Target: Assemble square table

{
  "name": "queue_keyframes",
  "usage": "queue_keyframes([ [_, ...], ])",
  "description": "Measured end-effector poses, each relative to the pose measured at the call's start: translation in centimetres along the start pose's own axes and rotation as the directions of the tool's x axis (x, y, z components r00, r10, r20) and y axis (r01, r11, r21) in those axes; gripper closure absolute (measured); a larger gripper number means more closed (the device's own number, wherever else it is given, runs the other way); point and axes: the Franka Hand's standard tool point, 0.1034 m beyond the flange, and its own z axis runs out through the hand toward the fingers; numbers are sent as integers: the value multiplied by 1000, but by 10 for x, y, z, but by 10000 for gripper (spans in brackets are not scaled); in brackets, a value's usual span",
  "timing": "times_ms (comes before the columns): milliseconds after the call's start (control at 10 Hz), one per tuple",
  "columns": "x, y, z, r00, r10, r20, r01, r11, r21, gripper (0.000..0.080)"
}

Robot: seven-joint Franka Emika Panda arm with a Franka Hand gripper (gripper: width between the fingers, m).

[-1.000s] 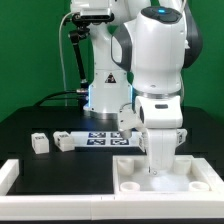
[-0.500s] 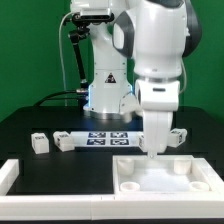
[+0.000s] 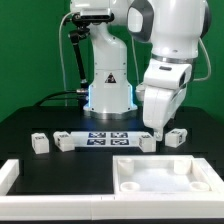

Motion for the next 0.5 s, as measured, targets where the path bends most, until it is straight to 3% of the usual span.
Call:
queue_keyframes([
  [300,0,-1,1,973,230,1,-230,973,2,151],
  [500,-7,-20,10,858,514,29,-514,857,20,151],
])
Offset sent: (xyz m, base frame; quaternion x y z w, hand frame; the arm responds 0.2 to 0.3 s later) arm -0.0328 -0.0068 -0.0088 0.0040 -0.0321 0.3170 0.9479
